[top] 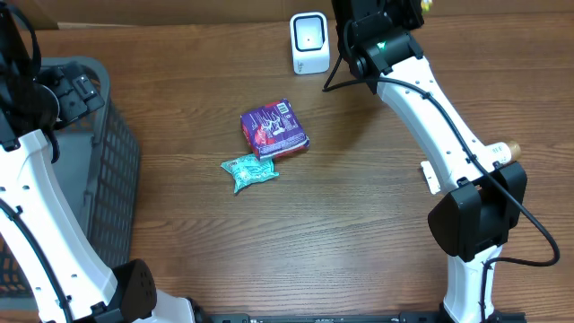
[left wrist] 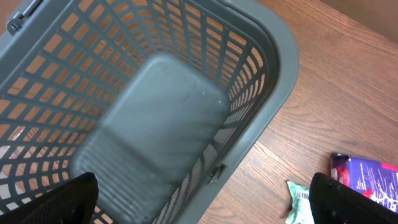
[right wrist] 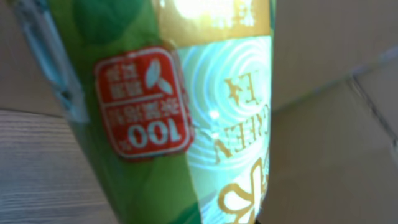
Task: Scan the item barcode
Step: 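Carry the green tea pack up to the white scanner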
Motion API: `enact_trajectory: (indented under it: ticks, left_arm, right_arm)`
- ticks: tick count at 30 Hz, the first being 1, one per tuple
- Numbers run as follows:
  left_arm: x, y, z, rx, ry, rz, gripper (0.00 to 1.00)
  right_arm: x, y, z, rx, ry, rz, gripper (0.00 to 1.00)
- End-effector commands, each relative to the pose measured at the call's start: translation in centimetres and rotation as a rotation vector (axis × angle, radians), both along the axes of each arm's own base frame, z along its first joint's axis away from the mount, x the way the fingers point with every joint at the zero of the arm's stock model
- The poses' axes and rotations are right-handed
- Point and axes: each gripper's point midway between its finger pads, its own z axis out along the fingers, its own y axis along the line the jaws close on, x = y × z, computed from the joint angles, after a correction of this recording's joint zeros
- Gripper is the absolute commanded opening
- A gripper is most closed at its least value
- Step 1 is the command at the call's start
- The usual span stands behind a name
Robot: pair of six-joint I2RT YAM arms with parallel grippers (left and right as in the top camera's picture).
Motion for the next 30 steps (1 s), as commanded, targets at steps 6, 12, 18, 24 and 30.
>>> enact_trajectory:
  ticks: [6, 12, 18, 24, 30]
  left_arm:
    - [0.1, 0.3, -0.3, 0.006, 0.014, -0.002, 1.0]
    - [0.1, 0.3, -0.3, 0.006, 0.014, -0.002, 1.0]
    - [0.1, 0.3, -0.3, 0.006, 0.014, -0.002, 0.99]
    - [0.1, 0.3, -0.3, 0.006, 0.014, -0.002, 0.99]
    - [0.1, 0.3, -0.3, 0.006, 0.015, -0.002, 1.0]
  right_arm:
    - [2.7, 2.4, 4.2, -0.268, 0.04, 0.221, 0.04]
    - [5.2, 4.1, 1.8, -0.358, 0.058, 0.284, 0.04]
    - [8.3, 6.2, -3.4, -0.469, 0.112, 0.362, 0.04]
    - [10.2, 8.3, -9.4, -0.471, 0.158, 0.461, 0.04]
    - [11.1, 9.3, -13.2, -0.464, 0.182, 0.513, 0.04]
